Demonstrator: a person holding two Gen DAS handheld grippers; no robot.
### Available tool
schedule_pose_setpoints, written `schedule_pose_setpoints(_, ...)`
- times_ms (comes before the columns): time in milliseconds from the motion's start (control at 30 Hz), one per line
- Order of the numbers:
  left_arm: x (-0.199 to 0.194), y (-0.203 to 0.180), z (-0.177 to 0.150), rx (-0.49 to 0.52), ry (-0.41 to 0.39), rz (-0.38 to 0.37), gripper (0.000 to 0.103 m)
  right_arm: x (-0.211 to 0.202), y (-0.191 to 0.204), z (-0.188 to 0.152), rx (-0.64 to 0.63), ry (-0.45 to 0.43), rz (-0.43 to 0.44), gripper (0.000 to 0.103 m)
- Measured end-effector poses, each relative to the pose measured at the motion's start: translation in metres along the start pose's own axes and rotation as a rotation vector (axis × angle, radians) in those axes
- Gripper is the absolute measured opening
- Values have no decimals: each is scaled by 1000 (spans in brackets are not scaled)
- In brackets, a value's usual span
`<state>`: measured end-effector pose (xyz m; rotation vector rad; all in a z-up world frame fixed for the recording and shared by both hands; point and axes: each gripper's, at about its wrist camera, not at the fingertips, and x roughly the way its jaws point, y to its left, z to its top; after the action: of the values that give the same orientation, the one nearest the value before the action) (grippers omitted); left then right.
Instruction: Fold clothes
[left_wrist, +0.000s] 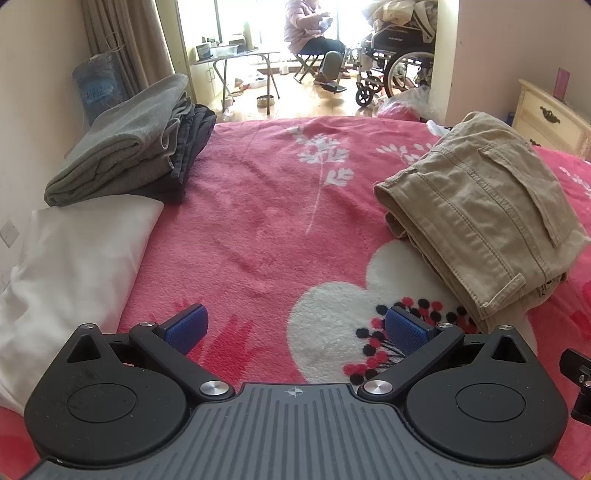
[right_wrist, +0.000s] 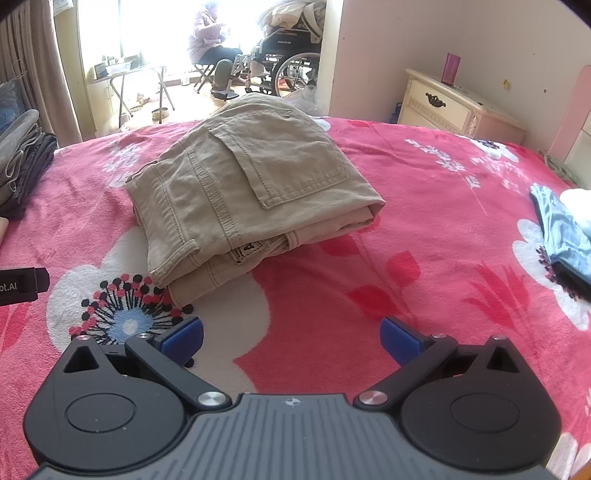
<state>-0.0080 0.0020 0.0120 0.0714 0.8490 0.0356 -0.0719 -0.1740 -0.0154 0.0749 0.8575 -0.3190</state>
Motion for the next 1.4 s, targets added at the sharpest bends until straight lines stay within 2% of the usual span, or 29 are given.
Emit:
schedule_pose_setpoints(567,2,-1,-1,3,8,-4,103,0,0,0,-1,2,0,103)
schedule_pose_setpoints(767,3,-1,-2,16,-2,-31,103,1,-1,0,0,-3,-1,103)
schedule_pose_setpoints(833,3,-3,-2,28,-7,-51,103,1,-2,-1,0,-5,-2,103)
schedule_pose_setpoints(967,1,-3,-1,21,-47,-163,103,3,-7,-1,4,-28,6,103)
schedule_pose_setpoints(1033,1,-4,1,18,-62,-194,103,4,-10,0,4,-47,13,103)
schedule_pose_setpoints(1133,6,-10,5,30,-63,-221,103,6,-18,6,1,-90,34,103)
schedule_pose_setpoints(1267,14,-17,7,42,-59,-309,102,7,-33,19,1,-181,65,103)
schedule_pose_setpoints(1400,19,-28,2,115,-78,-370,98,11,-53,29,40,-225,128,103)
